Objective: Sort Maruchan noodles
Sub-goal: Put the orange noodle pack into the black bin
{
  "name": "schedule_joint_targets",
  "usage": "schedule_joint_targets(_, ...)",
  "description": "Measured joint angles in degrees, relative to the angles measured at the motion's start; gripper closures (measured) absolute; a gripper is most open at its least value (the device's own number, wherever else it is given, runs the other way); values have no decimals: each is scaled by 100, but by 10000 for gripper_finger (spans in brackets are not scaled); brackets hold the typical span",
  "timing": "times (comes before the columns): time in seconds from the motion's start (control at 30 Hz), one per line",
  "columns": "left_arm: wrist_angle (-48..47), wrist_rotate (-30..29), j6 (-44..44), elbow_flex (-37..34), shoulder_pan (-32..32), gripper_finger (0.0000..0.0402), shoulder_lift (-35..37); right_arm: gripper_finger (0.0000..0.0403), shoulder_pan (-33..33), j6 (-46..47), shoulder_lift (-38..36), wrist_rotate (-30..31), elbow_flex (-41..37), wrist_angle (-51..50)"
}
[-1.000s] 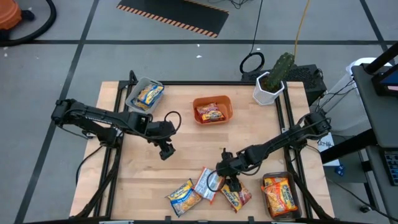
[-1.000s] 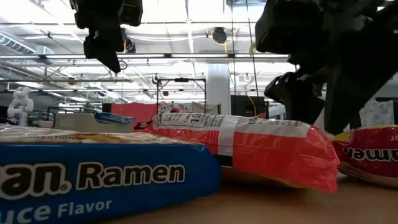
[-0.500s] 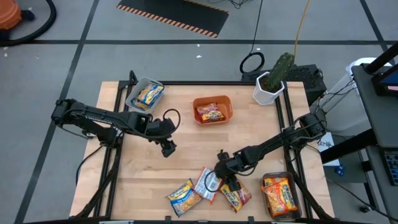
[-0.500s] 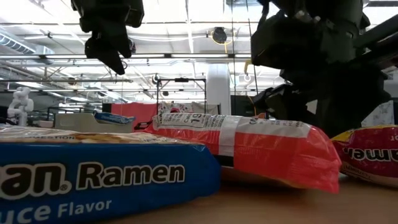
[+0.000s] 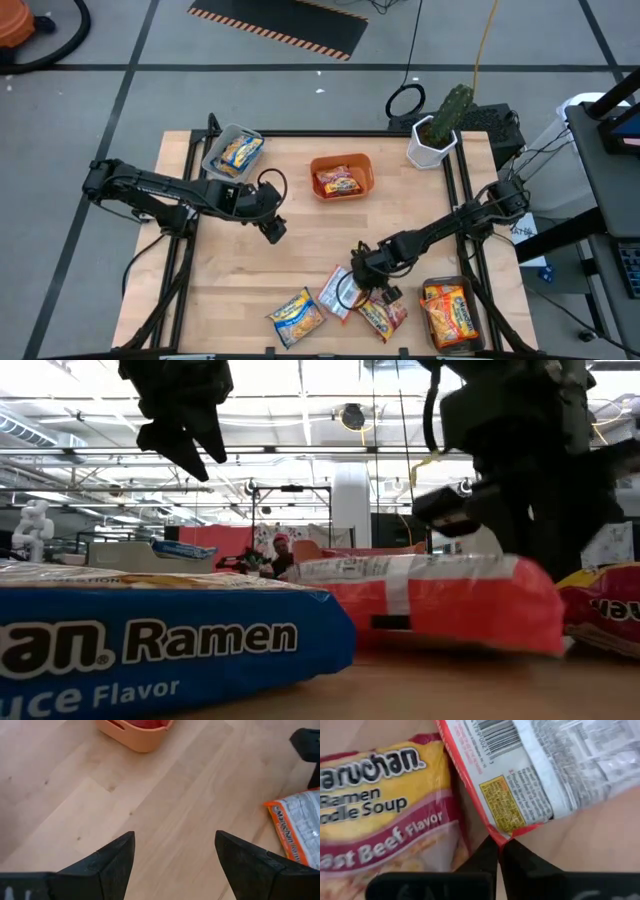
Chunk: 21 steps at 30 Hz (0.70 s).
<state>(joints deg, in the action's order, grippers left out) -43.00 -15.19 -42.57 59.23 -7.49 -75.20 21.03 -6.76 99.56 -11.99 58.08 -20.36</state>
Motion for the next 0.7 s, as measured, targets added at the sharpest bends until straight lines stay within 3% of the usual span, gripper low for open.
schedule_joint_targets(0.27, -2, -38, -476, -1, -129, 122, 0, 402, -532, 210, -851, 22, -2, 90)
schedule_joint_targets(0.47, 4, -38, -193, 1, -276, 122, 0, 402, -1000, 1987, -1513, 47, -2, 416)
schedule_joint_targets(0.7, 301, 28, 556, -1, -252, 122, -2, 403, -1085, 3949, -1968, 795, -2, 1453)
